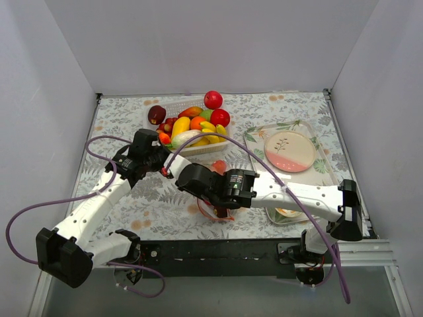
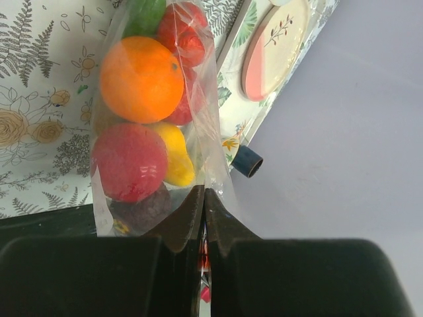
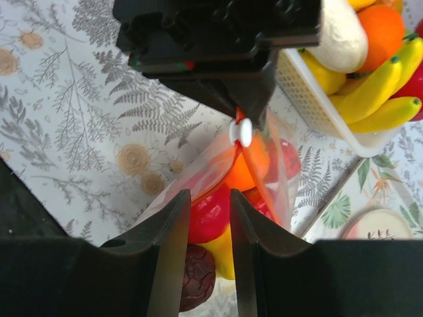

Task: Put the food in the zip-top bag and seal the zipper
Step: Zip the zipper food storage bag at the center of the board.

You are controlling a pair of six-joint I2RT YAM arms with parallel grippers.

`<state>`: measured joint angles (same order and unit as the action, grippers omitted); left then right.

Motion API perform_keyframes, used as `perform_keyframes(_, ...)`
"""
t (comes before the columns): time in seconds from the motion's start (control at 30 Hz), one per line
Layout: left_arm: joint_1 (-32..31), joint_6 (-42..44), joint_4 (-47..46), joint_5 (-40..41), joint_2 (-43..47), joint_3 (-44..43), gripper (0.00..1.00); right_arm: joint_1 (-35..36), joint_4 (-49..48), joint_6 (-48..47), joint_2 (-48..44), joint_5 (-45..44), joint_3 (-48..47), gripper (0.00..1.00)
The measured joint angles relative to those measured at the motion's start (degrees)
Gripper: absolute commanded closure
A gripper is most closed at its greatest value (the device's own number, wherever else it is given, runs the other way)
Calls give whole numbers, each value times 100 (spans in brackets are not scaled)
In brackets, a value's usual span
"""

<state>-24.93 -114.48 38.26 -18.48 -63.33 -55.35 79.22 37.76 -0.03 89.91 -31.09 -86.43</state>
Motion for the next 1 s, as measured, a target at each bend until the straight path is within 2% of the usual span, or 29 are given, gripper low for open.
perform_keyframes(0.33,0,0,31,2,-2,0,100,0,-1021,-485,11,-461,101,62)
perform_keyframes(0.5,0,0,28,0,-2,0,100,0,-1237,-645,22,-542,214,66)
perform_keyframes(1.0,0,2,37,4,0,0,100,-2,-1631,-918,247,-636,385,66)
